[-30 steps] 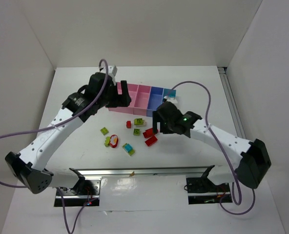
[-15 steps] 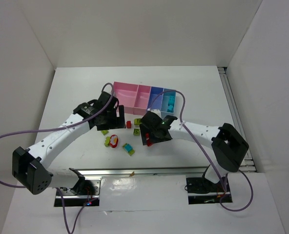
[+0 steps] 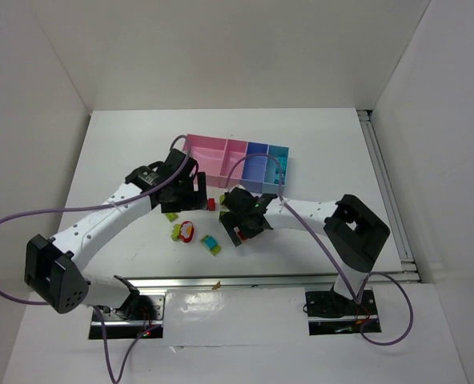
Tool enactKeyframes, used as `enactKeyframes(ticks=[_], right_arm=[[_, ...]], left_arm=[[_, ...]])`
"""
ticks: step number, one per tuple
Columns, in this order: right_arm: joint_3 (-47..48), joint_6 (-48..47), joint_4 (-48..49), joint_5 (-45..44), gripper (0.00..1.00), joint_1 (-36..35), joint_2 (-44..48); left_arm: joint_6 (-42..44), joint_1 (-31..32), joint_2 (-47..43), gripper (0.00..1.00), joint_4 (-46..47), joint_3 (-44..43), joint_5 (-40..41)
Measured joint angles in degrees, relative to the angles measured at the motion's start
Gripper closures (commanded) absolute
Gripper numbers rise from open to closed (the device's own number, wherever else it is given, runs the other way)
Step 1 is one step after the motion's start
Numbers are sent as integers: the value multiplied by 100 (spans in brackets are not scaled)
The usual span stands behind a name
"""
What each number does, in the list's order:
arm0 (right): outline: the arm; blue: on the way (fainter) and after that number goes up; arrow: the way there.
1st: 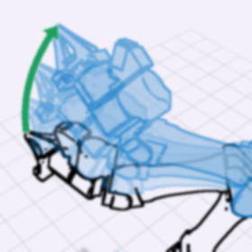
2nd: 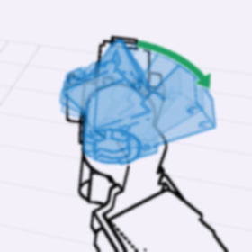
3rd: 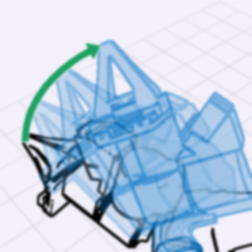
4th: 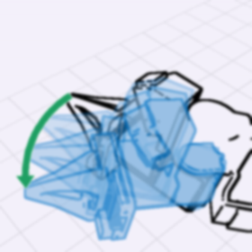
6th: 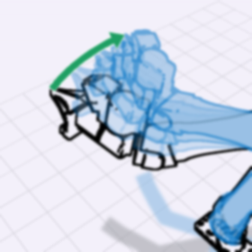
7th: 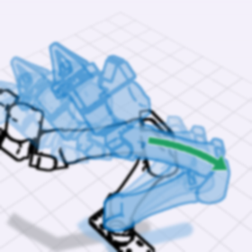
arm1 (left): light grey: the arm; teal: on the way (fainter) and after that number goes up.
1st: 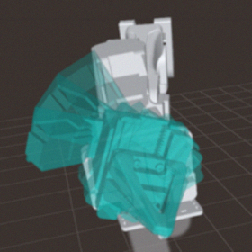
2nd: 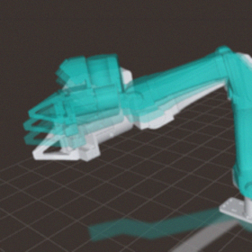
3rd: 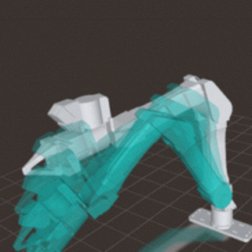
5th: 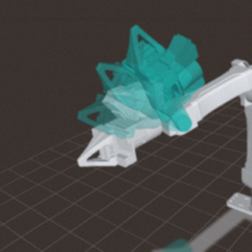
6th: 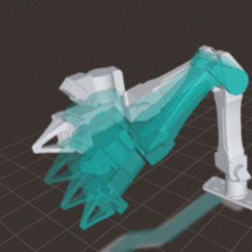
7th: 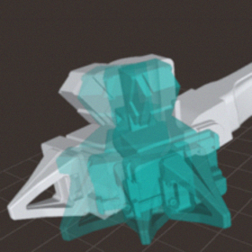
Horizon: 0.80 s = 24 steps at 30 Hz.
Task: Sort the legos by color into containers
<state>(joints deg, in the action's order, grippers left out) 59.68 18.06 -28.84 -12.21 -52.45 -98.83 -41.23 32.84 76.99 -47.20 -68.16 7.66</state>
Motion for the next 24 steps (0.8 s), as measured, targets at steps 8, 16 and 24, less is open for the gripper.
enactKeyframes(ticks=[8, 16, 24], right_arm=[[-219, -297, 435, 313, 25, 221, 11], [-323, -424, 538, 435, 41, 262, 190], [468, -269, -138, 146, 41, 741, 1174]], left_arm=[[26, 0, 170, 8, 4, -48, 72], [37, -20, 173, 8, -42, -282, 275], [125, -629, 164, 7, -140, -675, 520]])
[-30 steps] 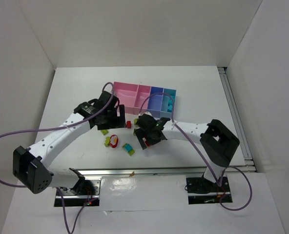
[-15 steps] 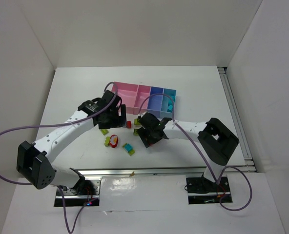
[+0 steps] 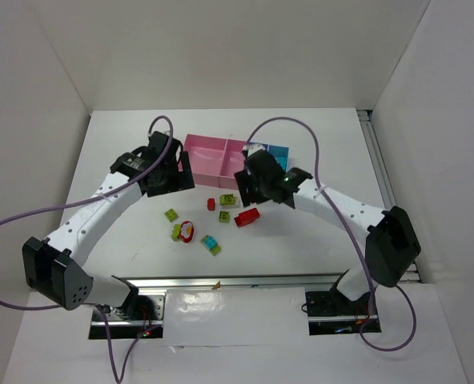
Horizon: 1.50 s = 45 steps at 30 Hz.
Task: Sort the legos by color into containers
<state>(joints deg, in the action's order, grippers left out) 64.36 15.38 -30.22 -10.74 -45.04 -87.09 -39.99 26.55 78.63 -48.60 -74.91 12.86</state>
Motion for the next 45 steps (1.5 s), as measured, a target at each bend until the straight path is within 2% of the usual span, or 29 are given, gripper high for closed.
enactKeyframes(ticks=[3, 7, 12, 20, 23, 25, 26, 28, 30, 37, 41, 45], right_arm=[[737, 24, -9, 2, 41, 520, -155], [1954, 20, 63, -59, 41, 975, -988], [3110, -42, 96, -96, 41, 1152, -2312], [4236, -284, 9, -46, 38, 1167, -3491], [4395, -334, 0, -22, 33, 1167, -3635], [4533, -358, -28, -11, 24, 1167, -3731], [4599, -372, -28, 0, 14, 1167, -3777], [4669, -393, -37, 26, 5, 1167, -3827], [4747, -437, -66, 52, 0, 1167, -3875], [4760, -433, -74, -72, 1, 1167, -3834], [4107, -352, -52, -236, 5, 1239, -3272], [3204, -149, -50, -286, 9, 1499, -2310]], left_arm=[[61, -289, -17, 7, -48, 2, 42], [50, -529, -63, 7, -83, 87, -22], [-109, -649, -79, 8, -92, 404, -227], [-247, -697, -35, 8, -81, 772, -525], [-229, -695, 13, 6, -59, 990, -612], [-151, -654, 31, 4, 76, 1207, -765], [-79, -623, 35, 3, 122, 1305, -826], [-31, -531, 50, 3, 160, 1467, -957], [-2, -439, 81, 4, 212, 1550, -1056], [55, 4, 345, 20, 382, 1722, -1071], [26, 400, 675, 20, 385, 1613, -863], [-59, 498, 1102, 16, 444, 1137, -750]])
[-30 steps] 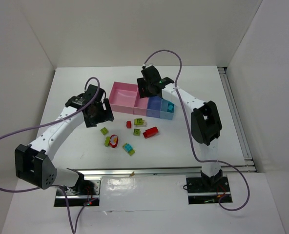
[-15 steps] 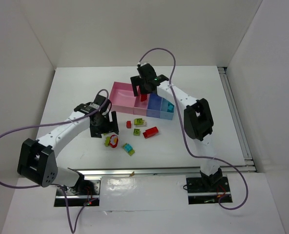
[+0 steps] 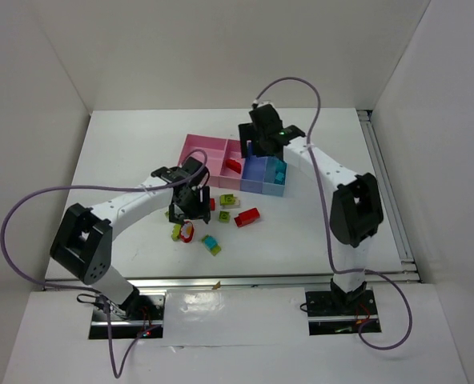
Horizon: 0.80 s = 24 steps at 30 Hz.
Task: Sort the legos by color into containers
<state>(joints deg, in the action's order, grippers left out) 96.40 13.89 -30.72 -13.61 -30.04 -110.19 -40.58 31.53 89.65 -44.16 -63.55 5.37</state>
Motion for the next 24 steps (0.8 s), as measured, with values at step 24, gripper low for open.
enactKeyframes(ticks=[24], right_arm=[[-1652, 455, -280, -214, 10, 979, 1880]], left_arm=[[-514, 0, 2181, 38, 551, -1958, 581]])
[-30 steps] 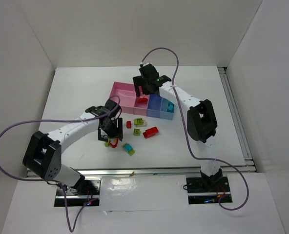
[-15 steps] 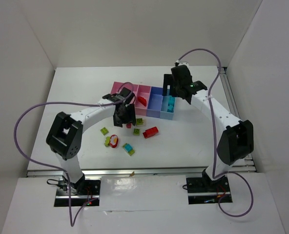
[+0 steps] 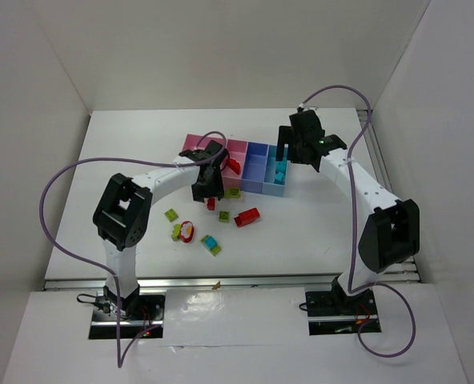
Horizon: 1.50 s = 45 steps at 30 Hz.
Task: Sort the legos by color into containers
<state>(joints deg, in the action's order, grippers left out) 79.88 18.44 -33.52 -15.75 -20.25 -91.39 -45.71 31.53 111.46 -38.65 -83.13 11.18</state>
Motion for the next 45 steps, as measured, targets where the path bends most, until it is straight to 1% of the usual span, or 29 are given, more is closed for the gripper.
enactKeyframes(ticks=[2, 6, 7, 8, 14, 15, 17, 18, 19, 21, 23, 26, 30, 32, 35, 37, 40, 41, 43, 45], right_arm=[[-22, 0, -4, 13, 10, 0, 0], [-31, -2, -20, 17, 10, 0, -2], [-31, -4, -20, 17, 10, 0, -2], [-31, -4, -20, 17, 10, 0, -2], [-31, -4, -20, 20, 10, 0, -2], [-31, -4, -20, 20, 10, 0, -2], [-31, -7, -20, 20, 10, 0, -2], [-31, -7, -22, 22, 10, 0, -2], [-31, -4, -20, 24, 10, 0, -2], [-28, -4, -20, 26, 10, 0, -2], [-28, -4, -22, 22, 10, 0, -2], [-26, -7, -26, 4, 10, 0, -2], [-26, -7, -39, -20, 10, 24, 0], [-26, -7, -50, -22, 10, 26, 0], [11, -9, -166, -48, 10, 26, 0], [101, -26, -291, -98, 10, 26, 2], [243, -39, -433, -168, 10, 33, 39], [275, -48, -472, -190, 10, 37, 66], [315, -50, -520, -229, 10, 55, 125], [339, -52, -538, -264, 10, 74, 160]], left_arm=[[-17, -13, 0, 38, -15, 0, 37], [-101, -24, 35, 44, -22, 0, 63], [-103, -26, 52, 55, -22, 0, 68], [-122, -26, 74, 57, -22, 2, 72], [-83, -26, 120, 57, -28, 22, 72], [-79, -26, 120, 64, -24, 26, 72], [-74, -26, 120, 72, -26, 28, 70], [-55, -26, 120, 74, -28, 28, 68], [-31, -26, 118, 79, -35, 28, 63], [61, -26, 118, 84, -122, -33, 55], [136, -26, 114, 84, -295, -179, 52], [313, -26, 105, 84, -535, -721, -4], [487, -33, 109, 84, -662, -1904, -153], [529, -68, 278, 84, -673, -2675, -262], [549, -116, 807, 84, -595, -3757, -407], [549, -155, 1248, 81, -586, -4295, -468], [542, -221, 1880, 70, -586, -4664, -522], [535, -240, 2026, 60, -612, -4664, -538], [560, -280, 2225, 30, -671, -4594, -551], [535, -297, 2258, 28, -710, -4474, -551]])
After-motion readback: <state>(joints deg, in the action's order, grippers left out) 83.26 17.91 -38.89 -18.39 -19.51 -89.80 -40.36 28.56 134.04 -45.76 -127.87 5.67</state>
